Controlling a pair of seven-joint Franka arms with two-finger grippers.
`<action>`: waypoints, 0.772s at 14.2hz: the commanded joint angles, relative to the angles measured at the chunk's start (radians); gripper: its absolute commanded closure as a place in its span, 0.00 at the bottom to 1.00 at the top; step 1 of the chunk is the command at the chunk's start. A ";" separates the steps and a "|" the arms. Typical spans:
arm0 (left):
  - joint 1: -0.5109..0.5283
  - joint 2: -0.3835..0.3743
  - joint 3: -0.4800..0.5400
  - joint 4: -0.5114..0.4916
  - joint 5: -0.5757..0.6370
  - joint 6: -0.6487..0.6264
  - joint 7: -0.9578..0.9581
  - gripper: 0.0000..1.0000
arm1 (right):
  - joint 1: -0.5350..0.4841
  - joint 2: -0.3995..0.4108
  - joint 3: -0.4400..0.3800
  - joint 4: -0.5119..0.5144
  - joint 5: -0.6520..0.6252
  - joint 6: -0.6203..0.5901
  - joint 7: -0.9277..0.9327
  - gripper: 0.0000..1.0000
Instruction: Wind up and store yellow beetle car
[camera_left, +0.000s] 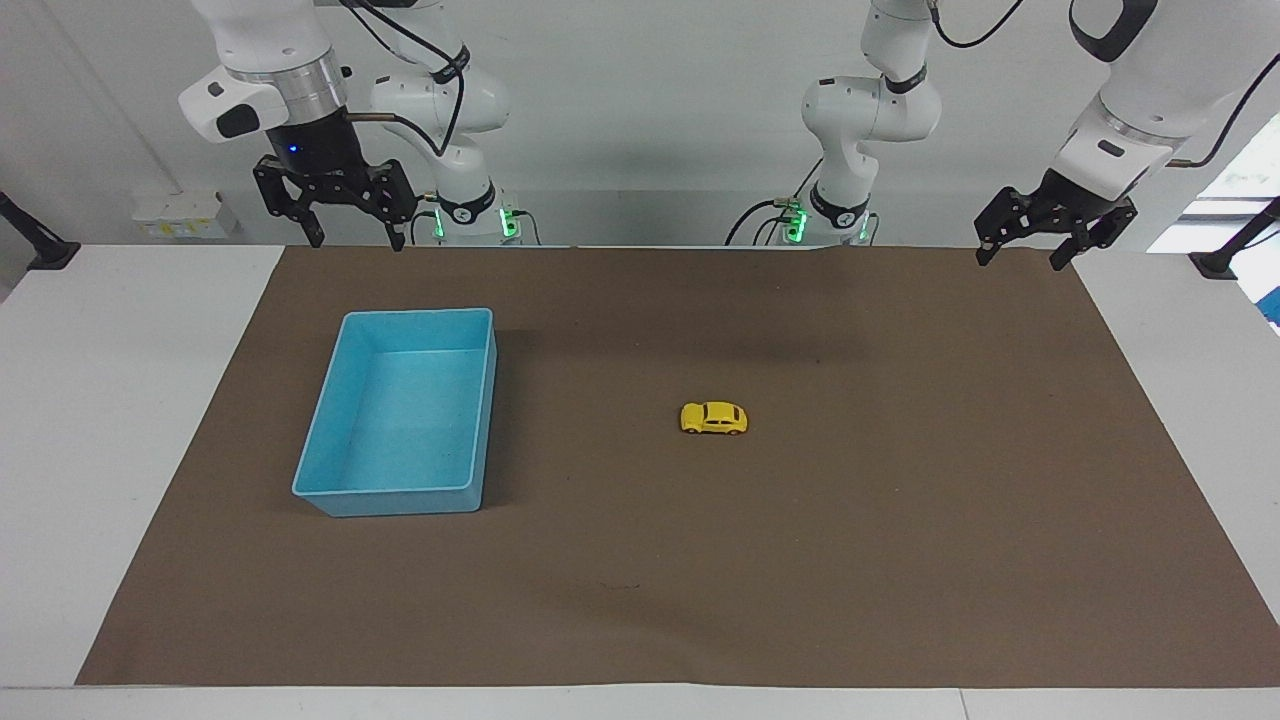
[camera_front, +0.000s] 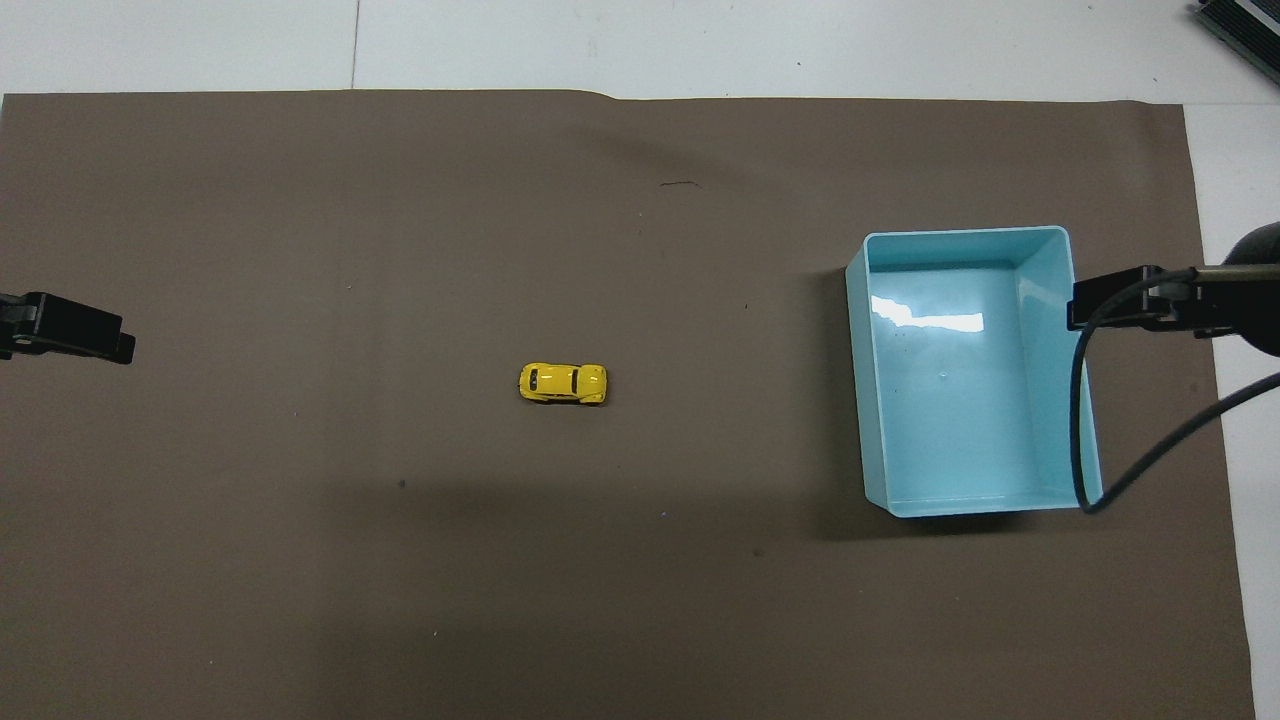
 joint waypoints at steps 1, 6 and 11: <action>0.014 -0.025 -0.012 -0.018 0.012 -0.018 -0.004 0.00 | -0.034 -0.012 0.004 -0.013 0.030 -0.008 -0.007 0.00; 0.014 -0.025 -0.012 -0.018 0.012 -0.015 -0.008 0.00 | -0.035 -0.013 0.004 -0.011 0.033 -0.005 -0.006 0.00; 0.009 -0.024 -0.013 -0.017 0.010 -0.007 -0.008 0.00 | -0.034 -0.013 0.004 -0.011 0.033 -0.007 -0.006 0.00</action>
